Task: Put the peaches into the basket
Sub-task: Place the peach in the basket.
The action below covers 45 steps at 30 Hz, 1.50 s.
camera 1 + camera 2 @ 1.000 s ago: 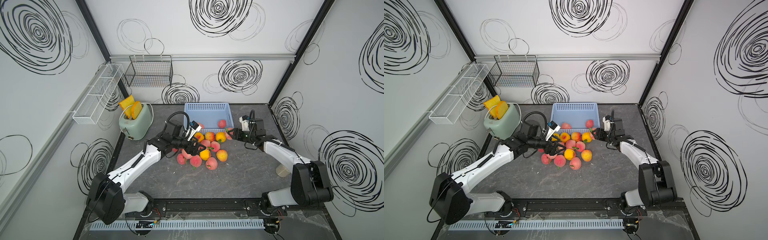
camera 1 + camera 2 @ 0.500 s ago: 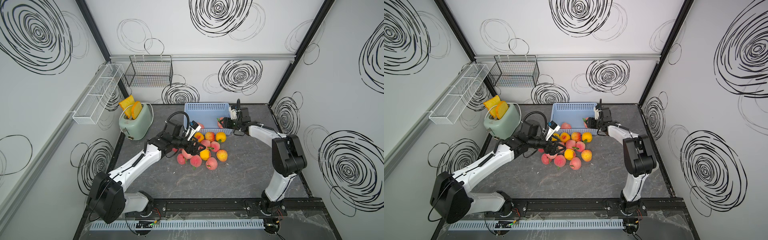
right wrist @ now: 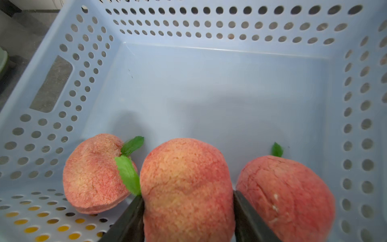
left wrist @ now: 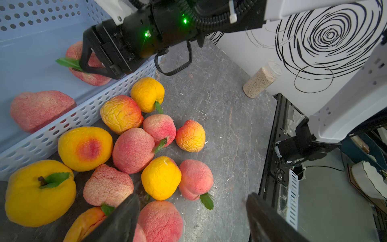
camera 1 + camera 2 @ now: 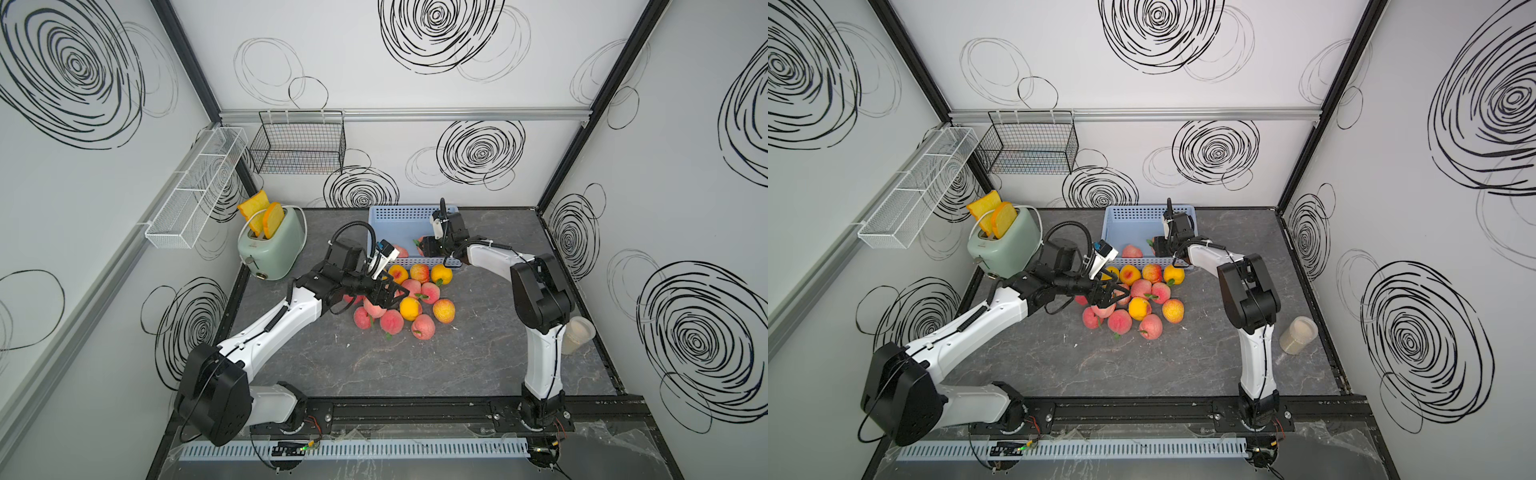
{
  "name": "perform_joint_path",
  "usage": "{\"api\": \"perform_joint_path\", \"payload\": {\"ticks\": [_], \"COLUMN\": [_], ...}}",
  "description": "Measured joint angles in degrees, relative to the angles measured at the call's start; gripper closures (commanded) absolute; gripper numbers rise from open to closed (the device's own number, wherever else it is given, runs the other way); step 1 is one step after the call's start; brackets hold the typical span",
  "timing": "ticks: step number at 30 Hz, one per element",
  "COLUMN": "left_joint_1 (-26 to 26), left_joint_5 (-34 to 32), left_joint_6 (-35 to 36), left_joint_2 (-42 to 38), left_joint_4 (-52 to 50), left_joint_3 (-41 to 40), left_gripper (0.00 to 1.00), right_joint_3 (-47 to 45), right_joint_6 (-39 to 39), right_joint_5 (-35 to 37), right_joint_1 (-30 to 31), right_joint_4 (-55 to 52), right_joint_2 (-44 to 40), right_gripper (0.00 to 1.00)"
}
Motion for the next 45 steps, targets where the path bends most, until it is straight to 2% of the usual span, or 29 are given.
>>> {"api": "perform_joint_path", "payload": {"ticks": [11,18,28,37,45], "left_joint_1": [0.5,0.8,0.9,1.5,2.4], "left_joint_5": [-0.4,-0.8,-1.2,-2.2,-3.3], "left_joint_6": [-0.4,-0.6,-0.6,-0.8,-1.5], "left_joint_2": [0.4,0.4,0.4,0.4,0.4], "left_joint_4": [0.0,0.0,0.0,-0.1,0.0], "left_joint_3": [0.0,0.0,0.0,0.0,0.0], "left_gripper": [0.15,0.14,0.14,0.15,0.16], "right_joint_3": [0.7,0.7,0.0,-10.0,-30.7], "right_joint_6": [-1.2,-1.6,-1.4,-1.4,-1.7], "right_joint_5": [4.2,5.7,6.5,6.9,4.6], "right_joint_1": [0.2,0.3,1.0,1.1,1.5], "right_joint_4": [-1.2,-1.1,-1.2,1.2,11.8], "right_joint_2": [1.5,1.5,-0.3,-14.1,-31.9], "right_gripper": [0.36,0.24,0.19,0.17,0.15]}}
